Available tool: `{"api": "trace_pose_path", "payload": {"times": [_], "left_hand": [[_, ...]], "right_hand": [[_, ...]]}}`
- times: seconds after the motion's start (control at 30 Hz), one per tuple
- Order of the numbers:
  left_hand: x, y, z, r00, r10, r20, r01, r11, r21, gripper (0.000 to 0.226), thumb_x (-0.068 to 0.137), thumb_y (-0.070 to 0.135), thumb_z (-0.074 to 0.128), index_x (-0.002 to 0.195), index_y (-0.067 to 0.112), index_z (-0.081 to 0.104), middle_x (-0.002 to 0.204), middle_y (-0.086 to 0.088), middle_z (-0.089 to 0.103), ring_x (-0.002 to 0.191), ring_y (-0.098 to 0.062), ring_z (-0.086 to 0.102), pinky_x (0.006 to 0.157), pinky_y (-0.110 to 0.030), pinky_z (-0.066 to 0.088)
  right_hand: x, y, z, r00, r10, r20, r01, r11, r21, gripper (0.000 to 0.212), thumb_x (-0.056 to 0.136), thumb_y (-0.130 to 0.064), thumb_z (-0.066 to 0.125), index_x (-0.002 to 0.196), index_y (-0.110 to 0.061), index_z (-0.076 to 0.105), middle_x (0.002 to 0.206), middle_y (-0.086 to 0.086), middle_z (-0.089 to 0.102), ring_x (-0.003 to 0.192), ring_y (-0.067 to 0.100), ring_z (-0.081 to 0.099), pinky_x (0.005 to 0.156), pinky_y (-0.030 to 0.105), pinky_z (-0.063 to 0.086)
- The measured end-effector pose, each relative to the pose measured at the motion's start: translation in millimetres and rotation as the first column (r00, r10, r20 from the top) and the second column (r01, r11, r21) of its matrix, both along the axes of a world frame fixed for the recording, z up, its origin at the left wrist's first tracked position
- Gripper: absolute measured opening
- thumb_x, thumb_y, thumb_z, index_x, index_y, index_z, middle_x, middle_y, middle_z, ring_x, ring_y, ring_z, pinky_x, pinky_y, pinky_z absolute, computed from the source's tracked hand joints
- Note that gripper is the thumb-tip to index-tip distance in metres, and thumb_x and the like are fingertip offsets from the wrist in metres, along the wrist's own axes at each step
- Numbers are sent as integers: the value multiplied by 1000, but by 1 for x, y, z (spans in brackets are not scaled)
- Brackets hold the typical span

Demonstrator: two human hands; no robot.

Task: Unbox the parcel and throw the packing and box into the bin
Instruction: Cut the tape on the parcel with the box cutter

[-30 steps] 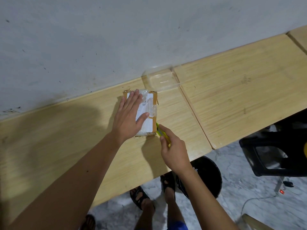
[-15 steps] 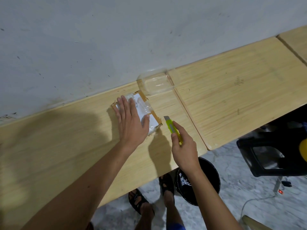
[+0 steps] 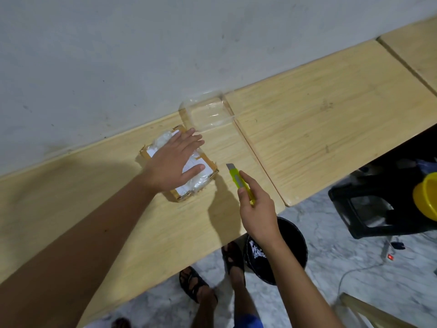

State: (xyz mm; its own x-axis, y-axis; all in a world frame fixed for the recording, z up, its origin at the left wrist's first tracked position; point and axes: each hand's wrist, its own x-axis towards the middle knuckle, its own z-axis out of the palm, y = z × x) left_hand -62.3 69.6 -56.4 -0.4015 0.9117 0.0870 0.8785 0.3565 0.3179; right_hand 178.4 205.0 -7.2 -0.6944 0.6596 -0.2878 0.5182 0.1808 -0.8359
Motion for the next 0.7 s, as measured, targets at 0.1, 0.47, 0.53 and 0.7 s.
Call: {"api": "trace_pose_path", "payload": {"times": [0.1, 0.47, 0.53, 0.7], "left_hand": [[21, 5, -4, 958, 286, 17, -286, 957, 37, 67, 105, 58, 44, 152, 10, 49, 162, -5, 46, 161, -22, 21, 133, -43, 8], [23, 4, 3, 892, 449, 48, -448, 893, -35, 70, 105, 58, 44, 153, 7, 45, 160, -9, 48, 160, -27, 24, 132, -48, 2], [9, -9, 4, 949, 308, 64, -307, 951, -14, 70, 103, 59, 47, 151, 9, 48, 153, -10, 54, 154, -27, 35, 133, -46, 6], [-4, -12, 3, 976, 218, 2, -218, 976, 23, 68, 98, 62, 51, 144, 11, 55, 136, -7, 63, 134, -26, 54, 131, -42, 12]], "right_hand": [[0, -3, -1, 1000, -3, -7, 3, 1000, -13, 40, 107, -25, 50, 145, -38, 55, 108, 11, 75, 92, 16, 62, 78, 34, 54], [-32, -6, -5, 999, 30, -38, -31, 999, -23, 41, 106, -23, 49, 145, -35, 55, 93, 5, 74, 75, 17, 61, 68, 23, 50], [-35, -6, -6, 998, 32, -45, -33, 999, -28, 41, 107, -24, 49, 145, -36, 55, 88, 2, 72, 72, 17, 61, 64, 19, 48], [-39, -3, -8, 995, 44, -87, -49, 997, -60, 41, 107, -23, 49, 146, -34, 54, 87, 6, 72, 54, 5, 51, 58, 16, 46]]}}
